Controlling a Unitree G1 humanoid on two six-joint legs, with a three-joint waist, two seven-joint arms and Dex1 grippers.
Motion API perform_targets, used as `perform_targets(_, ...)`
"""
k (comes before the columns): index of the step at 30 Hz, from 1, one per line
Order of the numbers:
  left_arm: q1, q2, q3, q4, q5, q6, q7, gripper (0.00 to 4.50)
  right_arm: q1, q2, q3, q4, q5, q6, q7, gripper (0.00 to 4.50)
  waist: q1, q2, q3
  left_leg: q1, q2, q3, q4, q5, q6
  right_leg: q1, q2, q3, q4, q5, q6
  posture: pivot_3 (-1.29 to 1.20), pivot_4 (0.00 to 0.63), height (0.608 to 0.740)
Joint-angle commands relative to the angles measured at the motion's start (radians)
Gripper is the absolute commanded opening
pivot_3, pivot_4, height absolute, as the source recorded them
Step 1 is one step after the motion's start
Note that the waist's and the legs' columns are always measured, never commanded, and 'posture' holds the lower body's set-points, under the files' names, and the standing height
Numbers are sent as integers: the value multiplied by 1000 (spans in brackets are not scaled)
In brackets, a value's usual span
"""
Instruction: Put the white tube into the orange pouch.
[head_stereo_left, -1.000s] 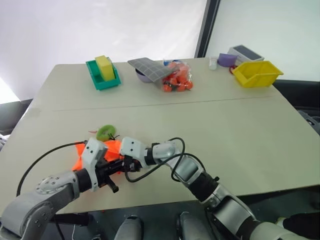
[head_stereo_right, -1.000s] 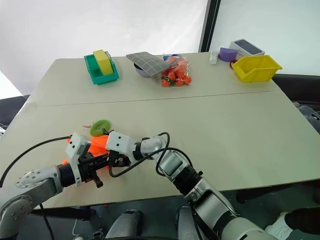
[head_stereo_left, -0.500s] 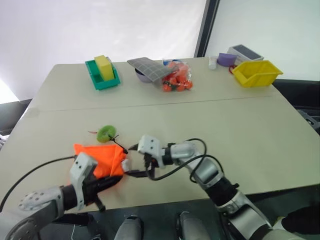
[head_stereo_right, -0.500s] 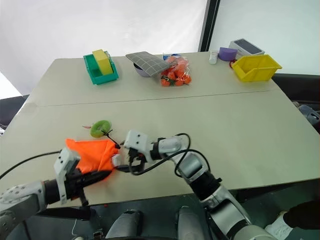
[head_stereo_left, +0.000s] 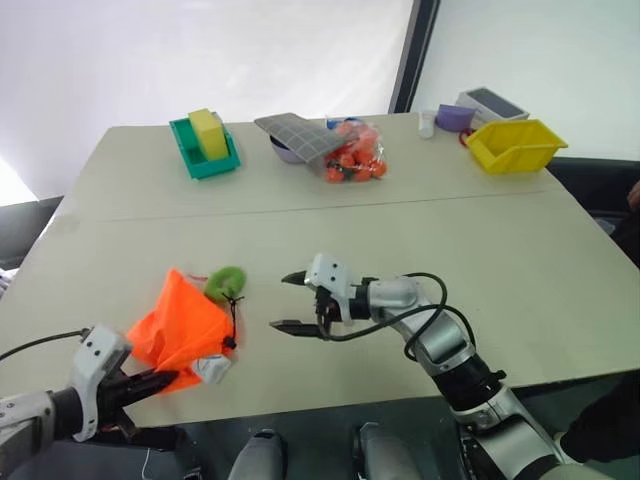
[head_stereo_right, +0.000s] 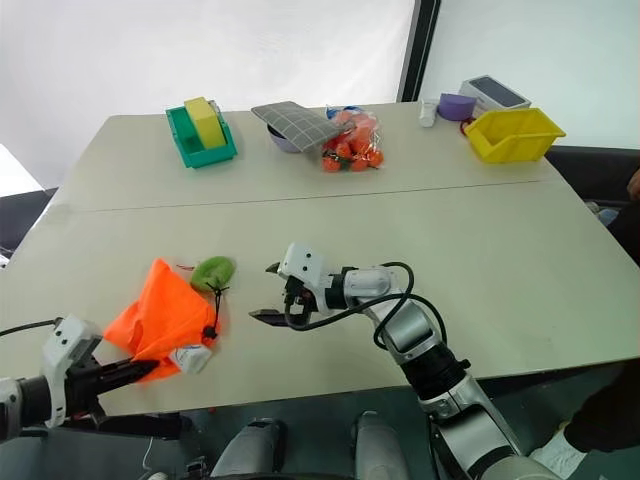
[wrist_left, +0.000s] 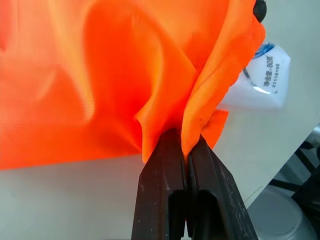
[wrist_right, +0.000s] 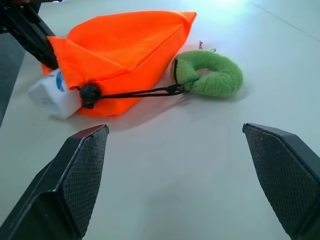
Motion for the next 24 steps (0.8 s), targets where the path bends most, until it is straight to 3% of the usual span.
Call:
perform_targets(1, -36, -12, 51, -52, -106, 36, -39, 571, -35, 45, -33, 33, 9, 13, -57, 4500, 0, 0, 0, 0, 0, 0, 0, 0, 0, 0, 0, 0, 0, 0, 0, 0, 150, 740)
perform_targets(3, -70, -28, 38, -81, -125, 48, -17, 1321, -66, 90, -51, 79, 0, 45, -126, 4500, -1, 0, 0, 0, 0, 0, 0, 0, 0, 0, 0, 0, 0, 0, 0, 0, 150, 740)
perform_targets(4, -84, -35, 35, -87, -129, 50, -5, 1997, -79, 108, -57, 97, -4, 63, -155, 4500, -1, 0, 0, 0, 0, 0, 0, 0, 0, 0, 0, 0, 0, 1, -1, 0, 150, 740)
perform_targets(6, -117, -57, 37, -100, -148, 39, 4, 2940, -110, 154, -63, 141, -1, 88, -194, 4500, -1, 0, 0, 0, 0, 0, 0, 0, 0, 1, 0, 0, 1, 3, -4, 0, 150, 740)
perform_targets(9, -159, -99, 41, -109, -139, -16, 12, 2940, -155, 233, -62, 217, -2, 88, -237, 4500, -3, 0, 0, 0, 1, 0, 0, 0, 0, 2, 2, 0, 2, 3, -4, 0, 150, 740)
perform_targets(13, -149, -114, 1, -81, -15, -138, -8, 2940, -217, 338, -68, 353, -19, 71, -306, 4500, -14, 0, 0, 0, 2, 0, -1, 0, 0, 2, 4, 0, 3, 3, -5, 0, 150, 740)
perform_targets(21, -120, -109, -17, -65, 28, -164, -38, 2940, -321, 476, -75, 621, -51, -16, -426, 4500, -28, 0, 0, 1, 1, 0, 0, 1, 0, 3, 3, 0, 2, 3, -5, 0, 150, 740)
perform_targets(24, -97, -110, -15, -65, 33, -166, -45, 3017, -319, 492, -61, 653, -46, -30, -421, 3697, -28, 0, 0, 1, 2, 0, -1, 1, 0, 3, 4, 0, 4, 3, -5, 0, 150, 740)
